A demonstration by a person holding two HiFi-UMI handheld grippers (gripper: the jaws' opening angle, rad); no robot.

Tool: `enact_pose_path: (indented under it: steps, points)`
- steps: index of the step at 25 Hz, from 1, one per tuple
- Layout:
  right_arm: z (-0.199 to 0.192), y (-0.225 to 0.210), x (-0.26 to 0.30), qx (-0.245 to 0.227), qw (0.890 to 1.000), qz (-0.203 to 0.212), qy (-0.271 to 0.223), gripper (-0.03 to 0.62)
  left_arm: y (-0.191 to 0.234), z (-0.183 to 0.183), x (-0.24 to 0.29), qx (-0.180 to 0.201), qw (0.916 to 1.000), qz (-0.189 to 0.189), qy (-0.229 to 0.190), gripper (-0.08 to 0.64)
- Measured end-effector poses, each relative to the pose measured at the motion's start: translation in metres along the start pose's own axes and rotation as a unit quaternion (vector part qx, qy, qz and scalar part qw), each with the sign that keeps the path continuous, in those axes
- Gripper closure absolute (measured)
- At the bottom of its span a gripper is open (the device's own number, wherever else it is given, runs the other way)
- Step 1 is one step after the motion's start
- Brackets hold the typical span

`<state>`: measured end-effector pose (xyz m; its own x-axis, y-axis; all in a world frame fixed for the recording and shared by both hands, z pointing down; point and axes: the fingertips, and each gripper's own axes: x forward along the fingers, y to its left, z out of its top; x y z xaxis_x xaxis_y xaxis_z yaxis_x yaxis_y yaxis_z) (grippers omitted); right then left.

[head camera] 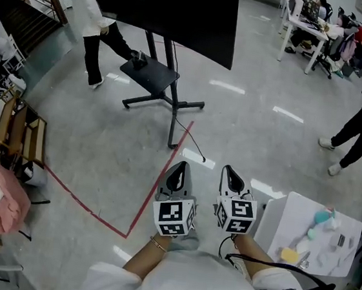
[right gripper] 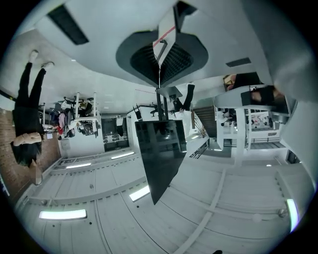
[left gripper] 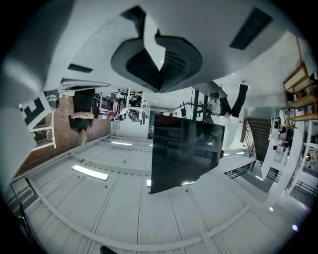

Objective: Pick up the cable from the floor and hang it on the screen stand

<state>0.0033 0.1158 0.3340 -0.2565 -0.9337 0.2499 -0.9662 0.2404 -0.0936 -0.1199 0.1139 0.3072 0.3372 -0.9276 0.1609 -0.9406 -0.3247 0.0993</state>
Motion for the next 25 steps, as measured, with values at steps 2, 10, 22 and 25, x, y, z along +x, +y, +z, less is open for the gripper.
enact_pose_path:
  steps: [2, 10, 22, 25]
  points:
    - [0.006, -0.005, 0.023, 0.002, 1.0, 0.0, 0.0, 0.572, 0.009, 0.002, 0.021, 0.001, 1.0, 0.0, 0.003, 0.557]
    - [0.002, -0.033, 0.081, 0.019, 0.999, -0.017, 0.026, 0.572, 0.022, -0.004, 0.089, 0.002, 0.9994, -0.013, 0.033, 0.555]
    - [0.008, -0.094, 0.157, 0.034, 0.998, -0.013, 0.042, 0.572, 0.007, -0.009, 0.18, 0.012, 0.9983, -0.019, 0.054, 0.555]
    - [0.013, -0.105, 0.18, 0.028, 0.998, 0.005, 0.049, 0.572, 0.003, -0.006, 0.205, 0.011, 0.9982, -0.012, 0.058, 0.555]
